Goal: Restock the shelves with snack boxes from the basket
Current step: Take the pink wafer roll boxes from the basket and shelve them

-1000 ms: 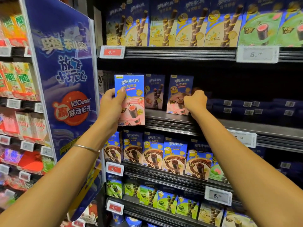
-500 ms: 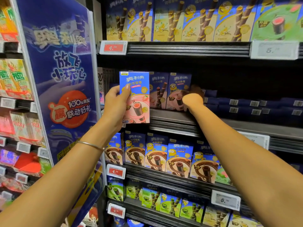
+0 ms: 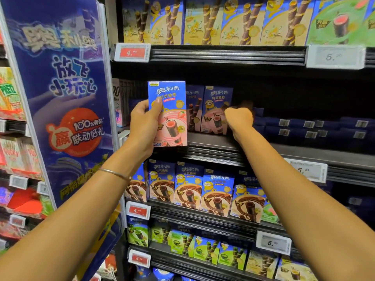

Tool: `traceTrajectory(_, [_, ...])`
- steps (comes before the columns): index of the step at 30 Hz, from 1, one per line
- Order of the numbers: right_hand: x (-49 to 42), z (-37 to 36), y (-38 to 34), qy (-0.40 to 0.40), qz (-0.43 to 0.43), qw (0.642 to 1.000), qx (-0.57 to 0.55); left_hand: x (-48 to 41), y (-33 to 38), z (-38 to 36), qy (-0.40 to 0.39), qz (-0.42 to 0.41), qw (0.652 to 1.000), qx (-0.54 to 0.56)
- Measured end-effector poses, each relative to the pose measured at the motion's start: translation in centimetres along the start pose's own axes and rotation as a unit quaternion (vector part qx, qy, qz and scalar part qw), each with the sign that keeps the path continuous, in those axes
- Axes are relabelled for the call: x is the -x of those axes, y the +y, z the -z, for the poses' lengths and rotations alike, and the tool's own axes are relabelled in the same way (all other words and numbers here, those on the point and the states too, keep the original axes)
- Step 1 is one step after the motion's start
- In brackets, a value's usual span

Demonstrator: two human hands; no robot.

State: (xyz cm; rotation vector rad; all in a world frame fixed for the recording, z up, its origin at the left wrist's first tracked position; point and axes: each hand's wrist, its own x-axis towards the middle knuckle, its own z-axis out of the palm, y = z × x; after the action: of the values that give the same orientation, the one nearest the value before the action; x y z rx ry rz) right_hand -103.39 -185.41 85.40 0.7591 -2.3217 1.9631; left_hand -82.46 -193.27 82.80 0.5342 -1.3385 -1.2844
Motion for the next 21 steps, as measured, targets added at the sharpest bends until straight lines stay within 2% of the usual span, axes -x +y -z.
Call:
traceTrajectory(2, [1.0, 0.2, -0.2, 0.013, 0.039, 0.999, -0.032, 0.3, 0.1, -0.7, -0.004, -0.003, 1.000, 0.003])
traceTrajectory(4, [2.7, 0.5, -0.4, -0.012, 0.074, 0.995, -0.060, 0.6, 0.2, -1.8, -0.013, -0.003, 1.000, 0.007])
traceTrajectory(7, [5.2, 1.3, -0.6, -0.096, 0.144, 0.978, -0.119, 1.1, 0.2, -4.0, -0.035, -0.005, 0.999, 0.009])
traceTrajectory(10, [6.5, 2.3, -0.6, -0.181, 0.149, 0.964, -0.125, 1.5, 0.2, -6.2, -0.051, -0.009, 0.999, 0.013])
traceTrajectory(13, [5.9, 3.8, -0.4, -0.153, 0.155, 0.974, -0.059, 1.5, 0.3, -8.1, -0.062, -0.007, 0.998, 0.019])
traceTrajectory(18, [3.5, 6.2, -0.2, -0.114, 0.131, 0.983, -0.054, 0.7, 0.3, -10.9, -0.097, 0.005, 0.995, 0.015])
traceTrajectory(21, [1.4, 7.9, 0.1, -0.054, 0.112, 0.991, -0.043, -0.3, 0.1, -11.0, -0.079, -0.013, 0.995, -0.065])
